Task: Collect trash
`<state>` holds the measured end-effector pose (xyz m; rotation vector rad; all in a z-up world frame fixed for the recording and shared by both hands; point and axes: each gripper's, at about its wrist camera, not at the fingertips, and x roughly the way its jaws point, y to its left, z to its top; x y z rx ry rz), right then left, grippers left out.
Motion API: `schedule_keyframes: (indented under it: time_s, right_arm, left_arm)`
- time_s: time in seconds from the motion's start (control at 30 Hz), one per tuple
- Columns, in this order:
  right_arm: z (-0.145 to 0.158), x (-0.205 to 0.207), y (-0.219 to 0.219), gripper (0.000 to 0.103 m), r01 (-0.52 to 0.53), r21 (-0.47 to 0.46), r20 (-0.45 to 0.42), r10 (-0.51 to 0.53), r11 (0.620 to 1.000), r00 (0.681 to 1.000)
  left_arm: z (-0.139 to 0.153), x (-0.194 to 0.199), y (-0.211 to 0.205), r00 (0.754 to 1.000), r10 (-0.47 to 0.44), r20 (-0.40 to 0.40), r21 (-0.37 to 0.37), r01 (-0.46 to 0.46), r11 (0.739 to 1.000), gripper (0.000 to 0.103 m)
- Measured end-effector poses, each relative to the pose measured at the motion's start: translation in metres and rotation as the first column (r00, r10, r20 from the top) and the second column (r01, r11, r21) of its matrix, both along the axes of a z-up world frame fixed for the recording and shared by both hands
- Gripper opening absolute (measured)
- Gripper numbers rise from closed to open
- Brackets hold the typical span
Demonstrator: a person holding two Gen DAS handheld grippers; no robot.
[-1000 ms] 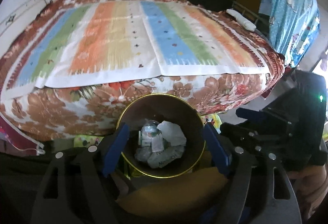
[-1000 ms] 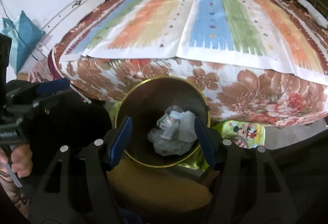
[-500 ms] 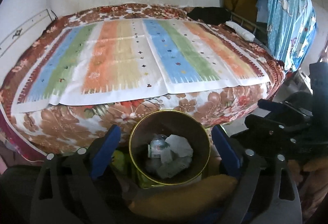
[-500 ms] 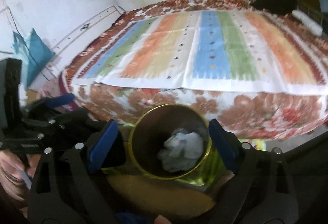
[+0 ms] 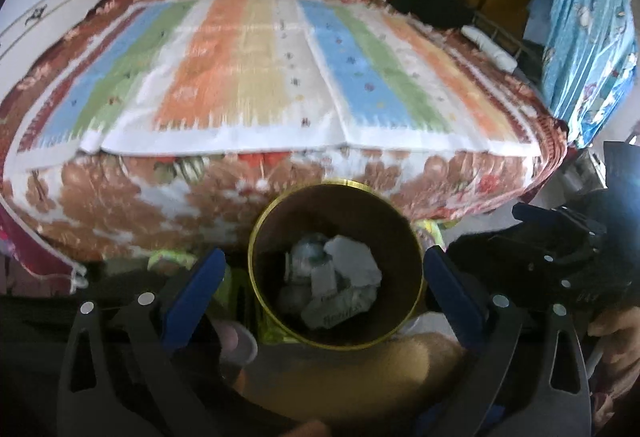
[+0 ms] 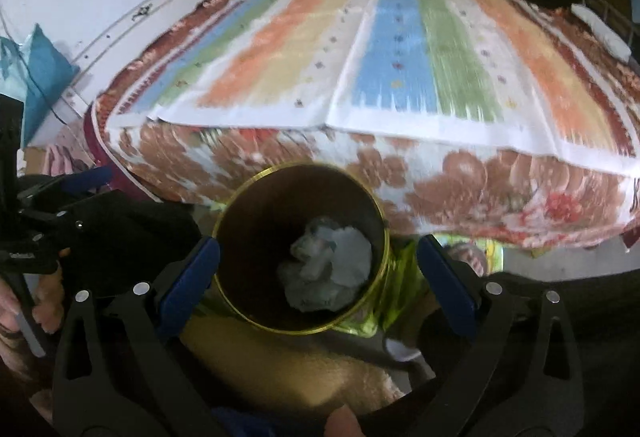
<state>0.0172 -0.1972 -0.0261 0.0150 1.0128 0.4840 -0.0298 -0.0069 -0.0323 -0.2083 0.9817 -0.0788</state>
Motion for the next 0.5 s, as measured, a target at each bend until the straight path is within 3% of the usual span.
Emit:
schedule_keyframes:
  time_s: [0.2,0.5]
  right_arm:
    - [-0.006,-0.009,0.003,0.094,-0.019,0.004,0.02,0.019,1.0,1.0]
    - [-0.007,-0.009,0.003,0.094,-0.021,0.023,0.012,0.021,1.0,1.0]
  left_arm:
    - [-0.017,0.001,-0.019,0.996,-0.062,-0.058,0.032,0.064,0.997,0.097]
    - [-0.018,0.0,-0.015,0.998,-0.024,-0.055,0.021,0.025,0.999,0.097]
